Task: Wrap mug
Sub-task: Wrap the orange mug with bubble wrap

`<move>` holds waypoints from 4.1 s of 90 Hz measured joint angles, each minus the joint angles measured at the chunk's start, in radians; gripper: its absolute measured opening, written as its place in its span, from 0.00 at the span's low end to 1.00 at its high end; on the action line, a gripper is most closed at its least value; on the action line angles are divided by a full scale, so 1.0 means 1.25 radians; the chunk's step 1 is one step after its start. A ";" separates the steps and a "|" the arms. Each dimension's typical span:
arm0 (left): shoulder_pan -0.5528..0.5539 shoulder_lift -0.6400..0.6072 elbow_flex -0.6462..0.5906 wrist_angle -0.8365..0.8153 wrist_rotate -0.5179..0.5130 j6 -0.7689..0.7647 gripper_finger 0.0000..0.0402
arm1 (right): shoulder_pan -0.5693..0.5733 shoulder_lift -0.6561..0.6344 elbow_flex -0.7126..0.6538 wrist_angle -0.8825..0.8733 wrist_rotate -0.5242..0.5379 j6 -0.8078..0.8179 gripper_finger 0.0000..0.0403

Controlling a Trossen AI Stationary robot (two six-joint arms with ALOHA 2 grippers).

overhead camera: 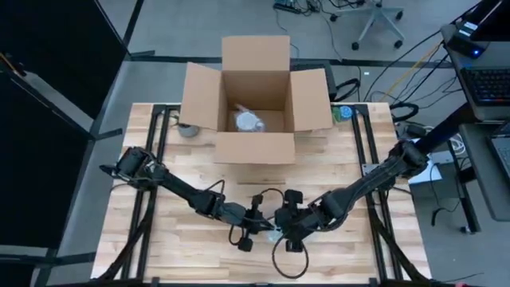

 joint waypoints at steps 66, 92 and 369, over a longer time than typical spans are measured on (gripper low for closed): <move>0.001 0.003 -0.002 0.015 -0.008 -0.003 0.03 | 0.000 0.152 0.005 0.040 -0.043 0.033 0.41; 0.002 0.003 -0.002 0.012 -0.008 -0.004 0.03 | 0.004 0.044 0.000 -0.018 -0.068 0.044 0.41; 0.004 0.002 -0.002 0.014 -0.006 -0.005 0.03 | 0.006 0.148 0.006 0.014 -0.017 -0.080 0.41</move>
